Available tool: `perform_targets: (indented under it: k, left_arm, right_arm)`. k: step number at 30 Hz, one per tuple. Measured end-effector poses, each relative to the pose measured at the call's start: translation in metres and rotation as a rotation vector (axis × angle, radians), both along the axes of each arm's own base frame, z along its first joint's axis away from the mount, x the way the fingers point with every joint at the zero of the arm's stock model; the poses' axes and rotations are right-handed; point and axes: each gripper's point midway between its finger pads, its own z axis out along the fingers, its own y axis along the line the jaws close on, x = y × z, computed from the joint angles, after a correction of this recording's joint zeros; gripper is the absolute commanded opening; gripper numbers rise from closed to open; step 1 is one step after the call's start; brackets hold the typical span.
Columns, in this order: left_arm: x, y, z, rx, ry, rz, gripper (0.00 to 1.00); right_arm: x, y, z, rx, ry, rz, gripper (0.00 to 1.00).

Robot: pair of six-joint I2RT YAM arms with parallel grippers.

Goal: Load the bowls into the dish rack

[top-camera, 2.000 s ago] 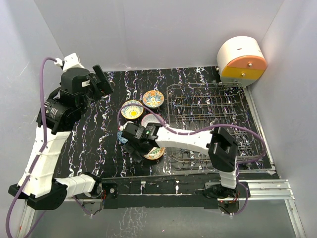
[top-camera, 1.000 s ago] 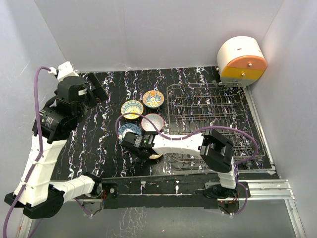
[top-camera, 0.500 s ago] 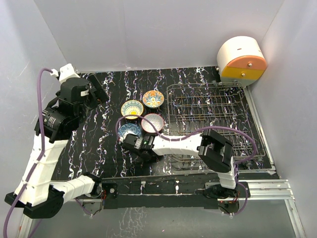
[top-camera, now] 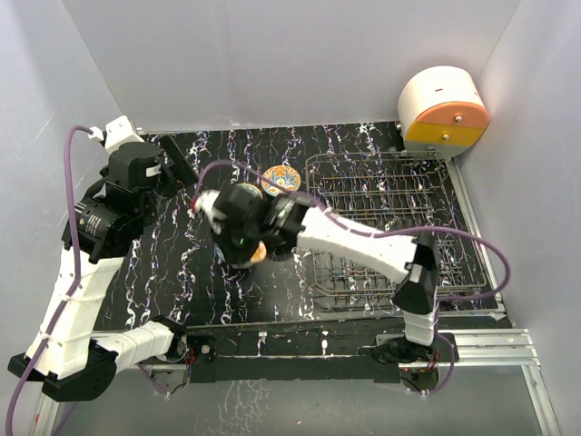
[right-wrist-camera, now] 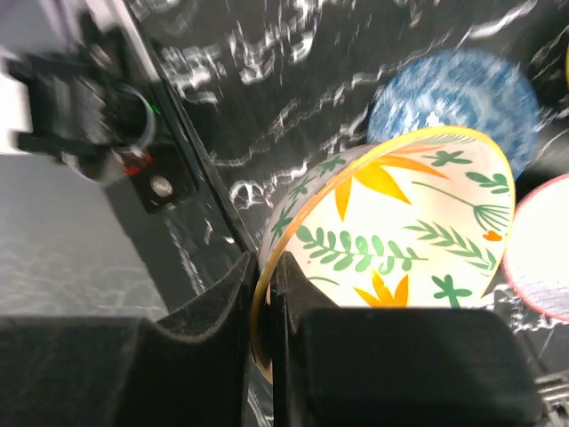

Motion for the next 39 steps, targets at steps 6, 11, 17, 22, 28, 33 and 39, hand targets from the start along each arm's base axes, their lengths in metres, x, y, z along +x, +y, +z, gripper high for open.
perform_targets:
  k: [6,11,17,22,28,33,39]
  left_arm:
    - [0.007,-0.003,0.003,-0.007,-0.016,0.002,0.93]
    - [0.02,-0.01,-0.002,0.022,0.012,-0.012,0.93]
    - [0.027,-0.013,0.002,0.044,0.014,-0.027,0.94]
    - [0.025,-0.01,0.008,0.045,-0.003,-0.025,0.94]
    - [0.024,-0.009,0.009,0.053,-0.004,-0.026,0.94]
    - [0.024,-0.009,0.009,0.059,-0.004,-0.025,0.94]
    - [0.024,-0.007,0.009,0.07,-0.004,-0.021,0.94]
  right_arm:
    - [0.114,-0.053,0.113,0.381,0.022,-0.213,0.08]
    - [0.214,-0.144,0.13,0.585,0.025,-0.488,0.08]
    - [0.248,-0.195,0.081,0.767,0.254,-0.621,0.08]
    - [0.267,-0.227,0.049,0.906,0.413,-0.696,0.08]
    - [0.273,-0.236,0.027,1.014,0.528,-0.691,0.08]
    - [0.266,-0.239,0.002,1.053,0.634,-0.702,0.08]
    - [0.266,-0.247,-0.011,1.066,0.662,-0.735,0.08]
